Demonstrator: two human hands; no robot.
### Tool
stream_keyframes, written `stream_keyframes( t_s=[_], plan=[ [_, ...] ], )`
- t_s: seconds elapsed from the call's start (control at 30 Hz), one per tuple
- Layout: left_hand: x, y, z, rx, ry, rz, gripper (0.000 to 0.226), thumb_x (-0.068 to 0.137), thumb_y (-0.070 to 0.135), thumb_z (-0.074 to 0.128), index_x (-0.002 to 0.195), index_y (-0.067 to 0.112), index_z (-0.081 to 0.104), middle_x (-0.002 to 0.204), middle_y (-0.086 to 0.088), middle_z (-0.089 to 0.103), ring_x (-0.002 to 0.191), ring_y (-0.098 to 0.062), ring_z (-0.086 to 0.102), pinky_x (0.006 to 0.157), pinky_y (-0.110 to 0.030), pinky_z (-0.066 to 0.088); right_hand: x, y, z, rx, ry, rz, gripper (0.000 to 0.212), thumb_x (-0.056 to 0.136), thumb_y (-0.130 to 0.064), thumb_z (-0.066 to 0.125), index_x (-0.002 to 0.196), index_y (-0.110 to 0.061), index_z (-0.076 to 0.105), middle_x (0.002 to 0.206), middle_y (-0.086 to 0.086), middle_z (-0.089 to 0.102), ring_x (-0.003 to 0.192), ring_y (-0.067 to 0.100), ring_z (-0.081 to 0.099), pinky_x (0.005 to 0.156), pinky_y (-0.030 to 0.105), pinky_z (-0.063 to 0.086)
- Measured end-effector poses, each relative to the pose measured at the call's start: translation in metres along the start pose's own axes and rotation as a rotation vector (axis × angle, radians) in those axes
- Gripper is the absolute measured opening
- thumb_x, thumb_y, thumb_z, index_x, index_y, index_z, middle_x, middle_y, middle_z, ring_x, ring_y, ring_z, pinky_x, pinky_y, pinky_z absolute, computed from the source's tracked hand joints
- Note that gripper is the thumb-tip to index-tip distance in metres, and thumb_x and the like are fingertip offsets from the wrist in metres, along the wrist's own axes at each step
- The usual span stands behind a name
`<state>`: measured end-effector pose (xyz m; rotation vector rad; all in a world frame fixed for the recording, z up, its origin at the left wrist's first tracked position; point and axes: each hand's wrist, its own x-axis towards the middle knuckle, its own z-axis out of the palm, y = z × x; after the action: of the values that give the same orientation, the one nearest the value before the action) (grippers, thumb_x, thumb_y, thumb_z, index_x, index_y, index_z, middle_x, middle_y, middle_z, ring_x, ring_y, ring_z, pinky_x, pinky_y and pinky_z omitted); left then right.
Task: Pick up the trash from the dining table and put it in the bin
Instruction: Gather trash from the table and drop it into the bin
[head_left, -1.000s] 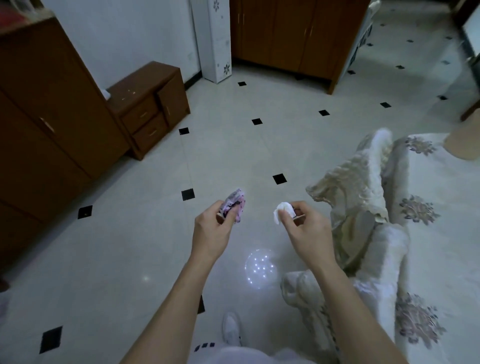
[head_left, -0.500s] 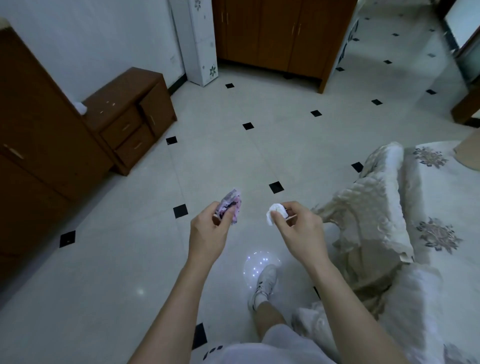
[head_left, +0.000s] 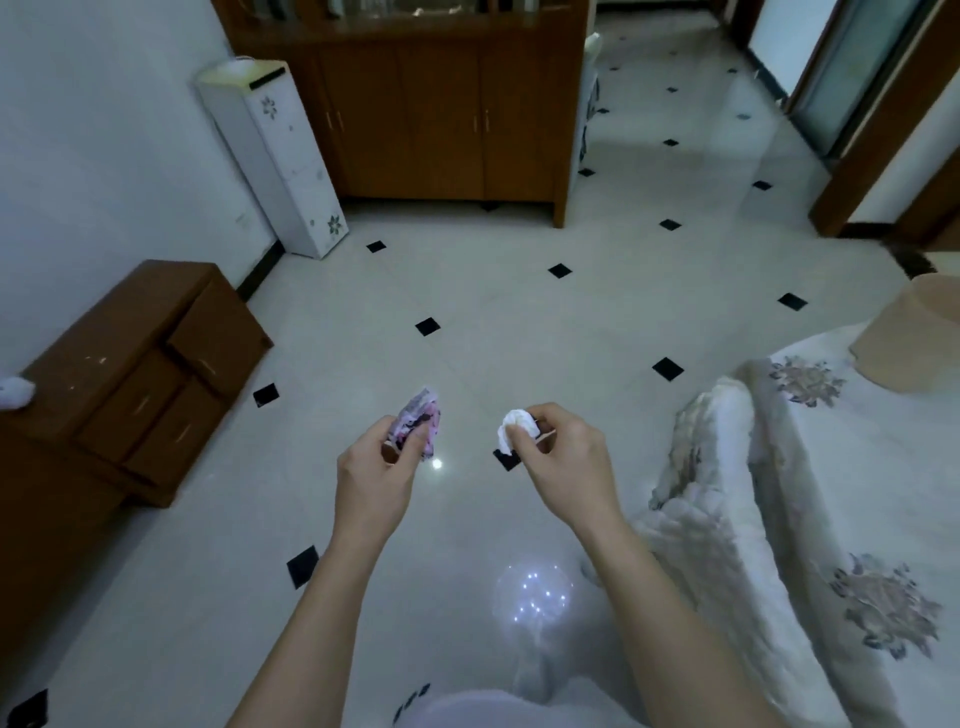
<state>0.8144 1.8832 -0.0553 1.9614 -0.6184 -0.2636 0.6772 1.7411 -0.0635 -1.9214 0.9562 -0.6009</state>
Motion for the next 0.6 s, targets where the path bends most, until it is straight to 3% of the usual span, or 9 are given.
stream_keyframes(
  t_s=[0.13,0.27,0.6],
  plan=[
    [0.048,0.025,0.039,-0.006,-0.050,0.023,0.032,0.093,0.021,0.064,0.063,0.021,0.054,0.047,0.016,0.049,0.046,-0.006,0.038,0.045,-0.016,0.027,0.053,0.008,-0.021,0.032,0.075,0.010,0.016,0.087,-0.032,0.063,0.071,-0.028,0.064,0.074,-0.014,0.066,0.064,0.004,0.061,0.060,0.024,0.048],
    [0.088,0.033,0.068,0.002,-0.087,0.033,0.039,0.092,0.019,0.066,0.059,0.022,0.046,0.044,0.012,0.039,0.046,-0.009,0.031,0.045,-0.018,0.024,0.092,0.024,-0.028,0.017,0.075,0.053,0.019,0.087,-0.036,0.060,0.070,-0.027,0.064,0.078,-0.011,0.068,0.061,0.007,0.059,0.062,0.029,0.051],
    [0.229,0.040,0.152,-0.037,-0.228,0.063,0.033,0.092,0.022,0.065,0.061,0.021,0.053,0.048,0.012,0.045,0.046,-0.008,0.034,0.047,-0.017,0.027,0.223,0.052,-0.038,0.000,0.176,0.169,0.018,0.087,-0.035,0.061,0.072,-0.026,0.066,0.079,-0.014,0.067,0.064,0.008,0.060,0.063,0.029,0.051]
  ],
)
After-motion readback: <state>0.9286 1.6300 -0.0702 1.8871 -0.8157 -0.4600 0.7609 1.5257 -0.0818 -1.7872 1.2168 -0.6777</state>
